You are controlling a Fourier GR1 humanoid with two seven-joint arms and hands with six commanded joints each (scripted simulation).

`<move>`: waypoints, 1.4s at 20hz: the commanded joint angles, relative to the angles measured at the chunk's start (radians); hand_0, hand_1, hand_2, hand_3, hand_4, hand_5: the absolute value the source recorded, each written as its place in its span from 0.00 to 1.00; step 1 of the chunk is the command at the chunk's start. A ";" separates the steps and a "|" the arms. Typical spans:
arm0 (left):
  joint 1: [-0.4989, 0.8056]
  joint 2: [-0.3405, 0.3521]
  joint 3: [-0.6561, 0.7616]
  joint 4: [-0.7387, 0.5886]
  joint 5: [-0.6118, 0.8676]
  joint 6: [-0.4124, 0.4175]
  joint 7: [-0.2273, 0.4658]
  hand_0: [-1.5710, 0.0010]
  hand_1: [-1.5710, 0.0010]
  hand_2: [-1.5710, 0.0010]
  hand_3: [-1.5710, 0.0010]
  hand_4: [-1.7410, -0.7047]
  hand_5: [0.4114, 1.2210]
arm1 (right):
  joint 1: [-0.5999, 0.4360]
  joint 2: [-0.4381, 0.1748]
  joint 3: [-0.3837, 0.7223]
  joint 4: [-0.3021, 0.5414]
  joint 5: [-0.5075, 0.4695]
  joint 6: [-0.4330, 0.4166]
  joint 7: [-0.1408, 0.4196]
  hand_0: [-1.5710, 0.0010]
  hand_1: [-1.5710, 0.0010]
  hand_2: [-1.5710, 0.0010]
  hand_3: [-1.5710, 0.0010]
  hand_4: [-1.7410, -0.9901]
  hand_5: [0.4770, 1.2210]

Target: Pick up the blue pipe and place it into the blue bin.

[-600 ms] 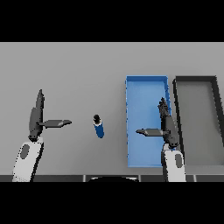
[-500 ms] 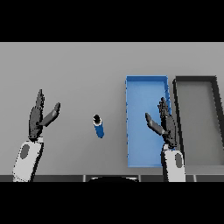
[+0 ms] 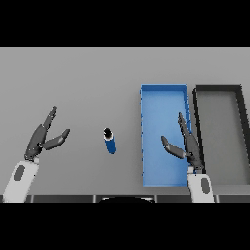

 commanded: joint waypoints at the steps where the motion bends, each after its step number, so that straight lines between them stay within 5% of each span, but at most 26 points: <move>1: 0.009 0.009 0.004 0.002 0.007 -0.015 -0.018 1.00 1.00 1.00 1.00 0.71 0.22 | 0.013 -0.002 0.009 -0.005 0.015 -0.002 -0.001 1.00 1.00 1.00 1.00 0.68 0.16; 5: 0.037 0.038 -0.015 -0.029 0.041 -0.110 -0.063 1.00 1.00 1.00 1.00 0.69 0.22 | 0.001 -0.001 0.016 -0.011 0.028 -0.010 0.018 1.00 1.00 1.00 1.00 0.70 0.15; 12: 0.039 0.053 -0.145 -0.145 0.023 -0.218 0.062 1.00 1.00 1.00 1.00 0.65 0.11 | -0.005 -0.016 0.014 -0.013 0.017 0.012 -0.008 1.00 1.00 1.00 1.00 0.68 0.17; 20: 0.002 -0.059 -0.271 -0.137 -0.054 -0.245 0.081 1.00 1.00 1.00 1.00 0.60 0.04 | -0.001 -0.007 0.009 -0.002 0.009 0.012 -0.026 1.00 1.00 1.00 1.00 0.63 0.19; 28: -0.110 -0.214 -0.310 0.027 -0.082 -0.252 0.108 1.00 1.00 1.00 1.00 0.60 0.04 | 0.032 -0.002 0.009 -0.023 0.003 0.013 -0.025 1.00 1.00 1.00 1.00 0.62 0.17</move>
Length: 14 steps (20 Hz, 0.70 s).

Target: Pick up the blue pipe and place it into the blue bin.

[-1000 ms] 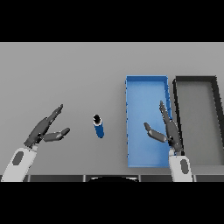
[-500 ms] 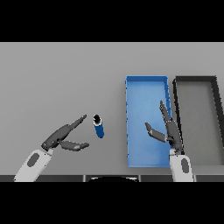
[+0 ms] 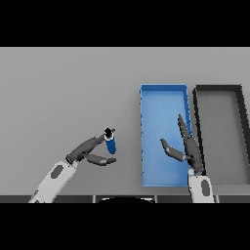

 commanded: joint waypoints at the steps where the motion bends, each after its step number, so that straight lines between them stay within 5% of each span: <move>1: -0.007 -0.023 -0.010 0.027 -0.021 0.010 -0.014 1.00 1.00 1.00 1.00 0.61 0.04 | 0.008 -0.010 -0.009 -0.001 -0.007 0.005 -0.014 1.00 1.00 1.00 1.00 0.62 0.17; 7: -0.069 -0.110 -0.006 0.125 -0.022 0.008 -0.097 1.00 1.00 0.99 0.99 0.61 0.12 | -0.007 -0.016 -0.015 0.002 -0.010 0.006 0.002 1.00 1.00 1.00 1.00 0.63 0.17; 9: -0.075 -0.148 0.010 0.159 0.004 0.013 -0.103 0.99 0.90 0.81 0.84 0.51 0.24 | -0.009 -0.012 -0.007 0.000 -0.001 0.003 0.007 1.00 1.00 1.00 1.00 0.64 0.17; 11: -0.067 -0.178 0.026 0.165 0.034 0.025 -0.107 0.72 0.62 0.55 0.54 0.38 0.51 | -0.005 -0.009 -0.011 0.014 0.002 -0.001 0.002 1.00 1.00 1.00 1.00 0.64 0.17; 14: -0.065 -0.204 0.024 0.175 0.025 0.044 -0.120 0.37 0.32 0.28 0.30 0.20 0.75 | -0.024 -0.007 -0.013 0.013 -0.004 -0.002 0.006 1.00 1.00 1.00 1.00 0.64 0.18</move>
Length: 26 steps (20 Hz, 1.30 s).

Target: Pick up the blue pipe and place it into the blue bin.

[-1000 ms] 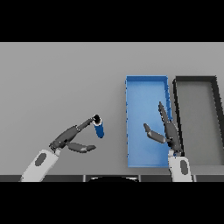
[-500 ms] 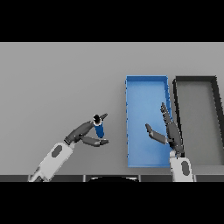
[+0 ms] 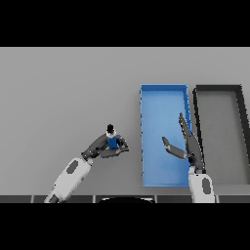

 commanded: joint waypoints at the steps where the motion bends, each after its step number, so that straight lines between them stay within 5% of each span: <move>1: 0.010 -0.003 -0.009 -0.007 -0.006 0.011 -0.014 0.29 0.26 0.23 0.26 0.16 0.80 | 0.004 0.002 0.006 -0.002 0.004 0.001 -0.011 1.00 1.00 1.00 1.00 0.64 0.18; 5: 0.025 0.003 -0.034 -0.043 -0.048 0.054 -0.050 0.12 0.10 0.09 0.15 0.07 0.92 | 0.014 -0.002 0.010 -0.005 0.008 0.009 -0.023 1.00 1.00 1.00 1.00 0.65 0.19; 11: -0.008 -0.015 -0.052 -0.168 -0.026 0.056 -0.076 0.03 0.03 0.02 0.09 0.03 0.98 | 0.007 -0.005 0.012 -0.013 0.026 -0.006 0.010 1.00 1.00 1.00 1.00 0.67 0.20; 18: -0.068 -0.004 -0.060 -0.265 0.016 0.026 0.054 0.01 0.01 0.01 0.08 0.01 1.00 | 0.007 -0.015 0.007 0.002 0.028 0.001 -0.028 1.00 1.00 1.00 1.00 0.71 0.22; 26: -0.072 0.005 -0.066 -0.279 0.018 0.016 0.092 0.00 0.00 0.00 0.08 0.01 1.00 | 0.025 -0.018 -0.009 -0.025 0.023 -0.018 -0.030 1.00 1.00 1.00 1.00 0.74 0.20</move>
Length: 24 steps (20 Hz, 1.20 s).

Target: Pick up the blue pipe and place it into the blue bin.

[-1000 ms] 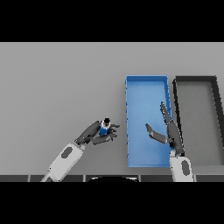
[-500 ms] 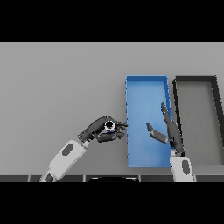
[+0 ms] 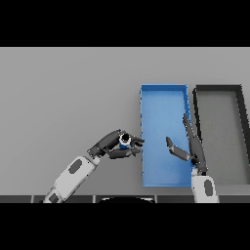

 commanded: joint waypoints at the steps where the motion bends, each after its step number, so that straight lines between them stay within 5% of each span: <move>1: 0.007 -0.007 -0.007 0.014 -0.009 0.002 -0.007 0.00 0.00 0.00 0.08 0.01 1.00 | 0.007 0.008 0.011 -0.002 0.008 -0.001 -0.002 1.00 1.00 1.00 1.00 0.73 0.20; 5: 0.022 0.018 -0.005 -0.016 -0.012 -0.004 -0.021 0.00 0.00 0.00 0.08 0.01 1.00 | 0.020 0.003 0.009 -0.010 -0.014 0.021 -0.038 1.00 1.00 1.00 1.00 0.73 0.19; 7: 0.019 0.010 -0.004 -0.011 -0.009 -0.003 -0.016 0.00 0.00 0.00 0.08 0.01 1.00 | 0.002 -0.010 0.007 -0.065 -0.109 0.093 -0.023 1.00 1.00 1.00 1.00 0.72 0.17; 10: 0.000 0.008 0.001 0.000 -0.009 -0.007 -0.001 0.00 0.00 0.00 0.08 0.01 1.00 | -0.034 -0.097 0.001 -0.162 -0.260 0.214 0.078 1.00 1.00 1.00 1.00 0.70 0.11; 14: 0.011 0.002 -0.008 -0.006 -0.015 -0.007 -0.012 0.00 0.00 0.00 0.08 0.01 1.00 | -0.120 -0.187 0.052 -0.270 -0.339 0.307 0.195 1.00 1.00 1.00 1.00 0.62 0.06; 20: -0.007 -0.005 -0.009 0.013 -0.039 0.001 0.002 0.00 0.00 0.00 0.09 0.01 1.00 | -0.292 -0.220 0.158 -0.330 -0.411 0.371 0.364 1.00 1.00 1.00 1.00 0.59 0.06; 24: -0.016 0.000 0.009 0.014 -0.014 -0.011 -0.001 0.00 0.00 0.00 0.09 0.01 1.00 | -0.401 -0.209 0.219 -0.302 -0.405 0.421 0.395 1.00 1.00 1.00 1.00 0.58 0.07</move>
